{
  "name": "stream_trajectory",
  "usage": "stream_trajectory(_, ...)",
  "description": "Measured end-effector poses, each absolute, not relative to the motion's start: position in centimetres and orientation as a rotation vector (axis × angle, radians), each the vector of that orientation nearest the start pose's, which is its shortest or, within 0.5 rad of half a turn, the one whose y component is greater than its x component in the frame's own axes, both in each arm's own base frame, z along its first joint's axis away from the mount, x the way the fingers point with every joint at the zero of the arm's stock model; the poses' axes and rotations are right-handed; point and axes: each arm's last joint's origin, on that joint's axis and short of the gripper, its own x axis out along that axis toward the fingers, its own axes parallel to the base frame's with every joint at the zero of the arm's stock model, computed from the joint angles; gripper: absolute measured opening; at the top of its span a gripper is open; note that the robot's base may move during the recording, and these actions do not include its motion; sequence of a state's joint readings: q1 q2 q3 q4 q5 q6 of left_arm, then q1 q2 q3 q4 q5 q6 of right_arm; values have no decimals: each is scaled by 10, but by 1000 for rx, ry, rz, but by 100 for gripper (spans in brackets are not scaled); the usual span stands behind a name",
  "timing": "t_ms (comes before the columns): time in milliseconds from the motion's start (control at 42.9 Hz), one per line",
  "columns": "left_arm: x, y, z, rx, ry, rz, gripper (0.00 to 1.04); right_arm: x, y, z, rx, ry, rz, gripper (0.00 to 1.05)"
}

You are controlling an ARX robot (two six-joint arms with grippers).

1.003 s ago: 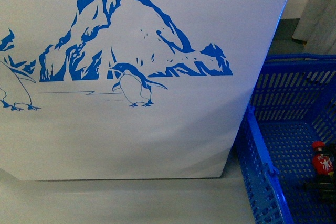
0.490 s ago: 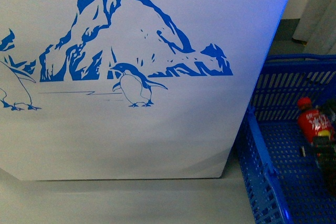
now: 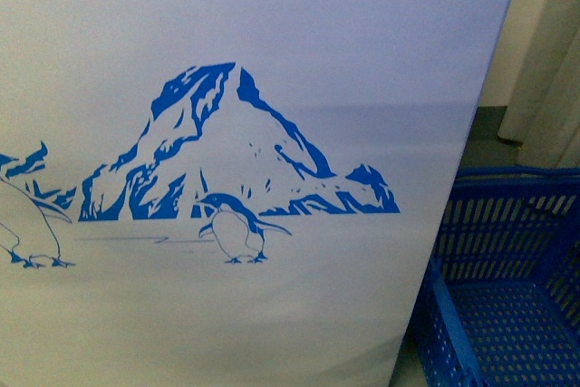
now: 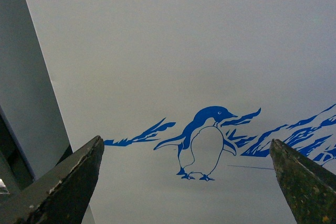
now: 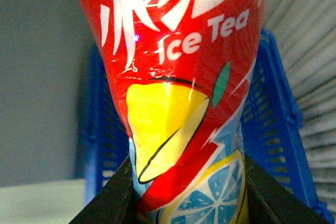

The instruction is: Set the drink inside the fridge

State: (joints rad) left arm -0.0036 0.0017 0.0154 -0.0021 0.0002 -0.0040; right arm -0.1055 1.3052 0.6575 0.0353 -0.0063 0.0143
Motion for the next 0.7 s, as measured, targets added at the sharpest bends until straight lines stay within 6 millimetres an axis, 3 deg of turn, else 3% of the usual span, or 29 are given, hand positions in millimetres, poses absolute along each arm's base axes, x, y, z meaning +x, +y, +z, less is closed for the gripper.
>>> stream_trajectory(93,97,0,168,-4,-12,-4,97,225,-17,247,60,449,-76,38)
stream_trajectory(187,97,0,168,-4,-12,-4,97,191,-10,268,59,359,-68,38)
stream_trajectory(560,97,0,168,-4,-12,-4,97,115,5,278,21,225,-153,37)
stream_trajectory(700,97,0,168,-4,-12,-4,97,100,6,286,6,90,-161,37)
